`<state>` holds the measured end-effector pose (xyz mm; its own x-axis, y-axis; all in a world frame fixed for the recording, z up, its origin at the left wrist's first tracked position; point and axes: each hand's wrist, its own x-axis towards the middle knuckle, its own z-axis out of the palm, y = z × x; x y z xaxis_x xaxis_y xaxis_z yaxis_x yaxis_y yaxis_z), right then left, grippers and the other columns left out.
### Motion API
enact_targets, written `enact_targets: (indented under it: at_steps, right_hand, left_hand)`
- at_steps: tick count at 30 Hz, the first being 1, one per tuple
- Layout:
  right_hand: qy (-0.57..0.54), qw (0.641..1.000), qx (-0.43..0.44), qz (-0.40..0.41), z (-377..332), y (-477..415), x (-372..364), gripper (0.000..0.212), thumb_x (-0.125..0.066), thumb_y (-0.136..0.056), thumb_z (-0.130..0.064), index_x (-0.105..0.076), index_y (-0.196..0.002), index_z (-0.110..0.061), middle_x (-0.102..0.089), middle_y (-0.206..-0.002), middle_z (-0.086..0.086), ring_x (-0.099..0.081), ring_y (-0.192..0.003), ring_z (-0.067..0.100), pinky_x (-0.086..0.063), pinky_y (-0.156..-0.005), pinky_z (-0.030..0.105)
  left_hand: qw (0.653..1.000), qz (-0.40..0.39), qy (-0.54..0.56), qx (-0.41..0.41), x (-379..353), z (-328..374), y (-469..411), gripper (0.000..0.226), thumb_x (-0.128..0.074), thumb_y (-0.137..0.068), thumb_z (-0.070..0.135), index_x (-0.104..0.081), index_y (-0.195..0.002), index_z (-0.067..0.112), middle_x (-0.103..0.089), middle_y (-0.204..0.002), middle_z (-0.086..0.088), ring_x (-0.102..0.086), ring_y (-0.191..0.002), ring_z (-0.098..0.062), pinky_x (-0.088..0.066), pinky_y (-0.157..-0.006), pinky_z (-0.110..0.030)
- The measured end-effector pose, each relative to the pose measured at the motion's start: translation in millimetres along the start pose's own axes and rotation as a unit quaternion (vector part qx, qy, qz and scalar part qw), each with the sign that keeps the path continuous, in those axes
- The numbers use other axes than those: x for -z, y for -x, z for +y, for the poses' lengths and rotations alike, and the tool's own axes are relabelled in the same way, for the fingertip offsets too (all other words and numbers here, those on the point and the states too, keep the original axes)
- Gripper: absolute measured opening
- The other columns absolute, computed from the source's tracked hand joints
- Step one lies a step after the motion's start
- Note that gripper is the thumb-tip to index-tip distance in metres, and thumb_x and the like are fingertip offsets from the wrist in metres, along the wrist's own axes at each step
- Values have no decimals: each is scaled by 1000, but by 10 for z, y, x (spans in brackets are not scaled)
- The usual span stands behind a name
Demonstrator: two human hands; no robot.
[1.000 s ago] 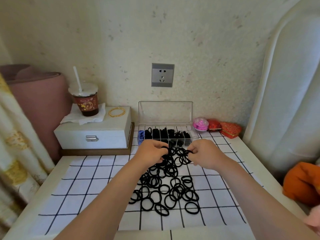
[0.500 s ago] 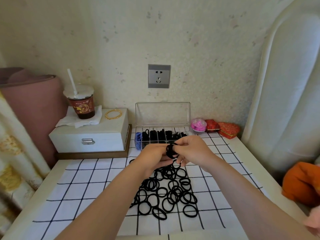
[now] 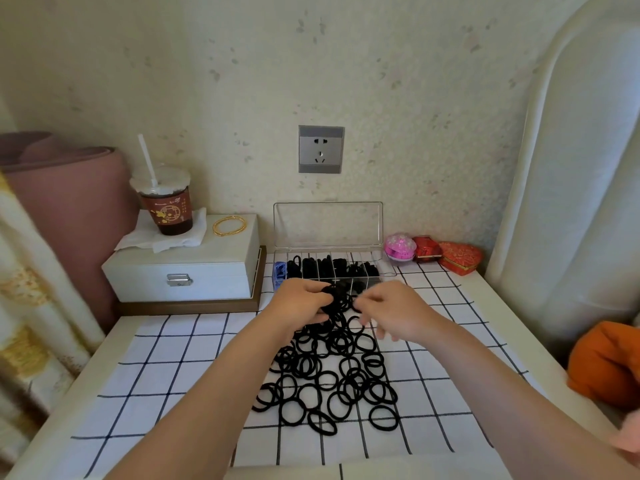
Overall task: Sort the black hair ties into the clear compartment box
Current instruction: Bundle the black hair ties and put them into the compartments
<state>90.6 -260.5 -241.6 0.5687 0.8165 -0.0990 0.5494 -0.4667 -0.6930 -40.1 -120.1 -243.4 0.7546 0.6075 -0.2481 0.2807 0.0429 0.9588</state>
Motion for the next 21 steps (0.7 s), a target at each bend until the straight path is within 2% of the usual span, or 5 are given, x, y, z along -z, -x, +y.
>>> enact_targets:
  at_steps: [3, 9, 15, 17, 21]
  right_hand:
    - [178, 984, -20, -16, 140, 9, -63, 17, -70, -82, -35, -78, -83, -20, -75, -84, -1, -69, -77, 15, -58, -74, 32]
    - [181, 983, -22, -28, 175, -38, -167, 14, -68, -83, -20, -76, -72, -18, -74, -80, 4, -70, -79, 22, -59, -75, 35]
    - [26, 997, 56, -50, 10, 16, -12, 9, -69, -90, -15, -74, -94, -21, -69, -80, -8, -57, -49, 0, -41, -48, 10]
    - [-3, 994, 69, -84, -38, 24, -42, 18, -69, -90, -15, -74, -105, -23, -70, -83, -10, -56, -50, 2, -45, -53, 14]
    - [173, 971, 115, -120, -69, 38, -165, 33, -66, -92, -21, -68, -121, -34, -66, -88, -16, -64, -84, 4, -52, -80, 25]
  left_hand:
    - [999, 14, -37, -10, 28, 3, 8, 32, -62, -93, 7, -68, -124, 15, -70, -112, -4, -68, -95, -12, -59, -75, -20]
    - [993, 28, -109, -46, 9, -29, 39, 38, -67, -91, 12, -62, -129, 18, -60, -119, -4, -65, -96, -13, -57, -66, -14]
    - [981, 73, -171, -61, 104, -44, 42, 28, -69, -88, 17, -65, -116, 21, -62, -95, 3, -68, -85, -16, -59, -87, -36]
    - [977, 76, -187, -63, 119, -44, 48, 24, -69, -88, 19, -68, -112, 24, -63, -94, 5, -69, -85, -17, -58, -88, -37]
    - [977, 66, -195, -62, 118, -67, 59, 19, -69, -88, 21, -71, -106, 28, -68, -97, 5, -69, -83, -13, -58, -89, -37]
